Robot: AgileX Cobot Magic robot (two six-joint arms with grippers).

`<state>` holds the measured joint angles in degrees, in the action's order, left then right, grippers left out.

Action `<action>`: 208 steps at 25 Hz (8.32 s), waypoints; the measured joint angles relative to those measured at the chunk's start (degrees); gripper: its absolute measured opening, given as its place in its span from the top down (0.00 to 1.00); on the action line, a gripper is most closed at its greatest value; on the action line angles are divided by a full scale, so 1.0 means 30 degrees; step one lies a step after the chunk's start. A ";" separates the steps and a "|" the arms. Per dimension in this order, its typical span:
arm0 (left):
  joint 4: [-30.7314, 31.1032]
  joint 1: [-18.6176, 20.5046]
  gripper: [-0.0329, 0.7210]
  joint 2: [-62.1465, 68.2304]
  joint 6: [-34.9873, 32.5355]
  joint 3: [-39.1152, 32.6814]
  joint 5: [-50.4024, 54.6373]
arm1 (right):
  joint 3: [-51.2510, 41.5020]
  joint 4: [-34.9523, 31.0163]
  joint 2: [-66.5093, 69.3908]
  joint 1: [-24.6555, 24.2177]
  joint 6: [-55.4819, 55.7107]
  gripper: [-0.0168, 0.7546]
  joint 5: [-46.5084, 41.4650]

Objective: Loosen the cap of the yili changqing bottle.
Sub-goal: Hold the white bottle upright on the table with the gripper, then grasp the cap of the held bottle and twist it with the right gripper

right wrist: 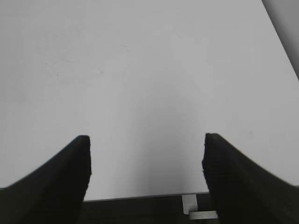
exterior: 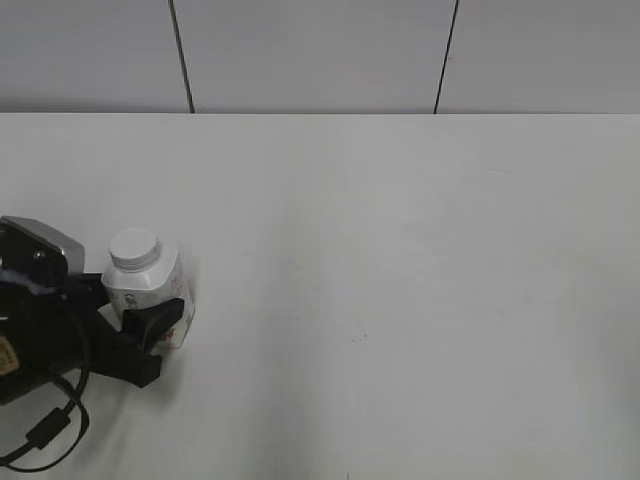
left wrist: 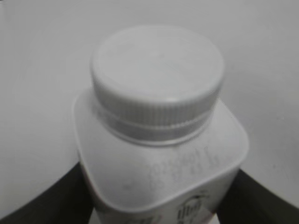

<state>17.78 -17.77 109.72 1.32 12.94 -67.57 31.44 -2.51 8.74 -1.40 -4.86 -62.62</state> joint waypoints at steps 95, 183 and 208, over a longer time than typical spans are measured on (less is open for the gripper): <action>1.7858 -0.1276 0.36 0.3094 0.7874 1.1842 0.5665 | 1.7598 -0.5863 3.3384 1.2596 -1.6991 0.33 0.3113; 1.8145 -0.1276 0.37 0.3094 0.7772 1.1842 0.5543 | 1.7813 -0.5882 3.2981 1.2625 -0.8781 0.28 0.3669; 1.8145 -0.1292 0.37 0.3094 0.7772 1.1842 0.5543 | 1.7793 -0.4744 3.4293 1.3196 -0.9163 0.29 0.3494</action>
<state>72.22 -21.64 119.01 24.63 48.47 -50.94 84.82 -16.74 111.62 38.19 -32.35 -52.14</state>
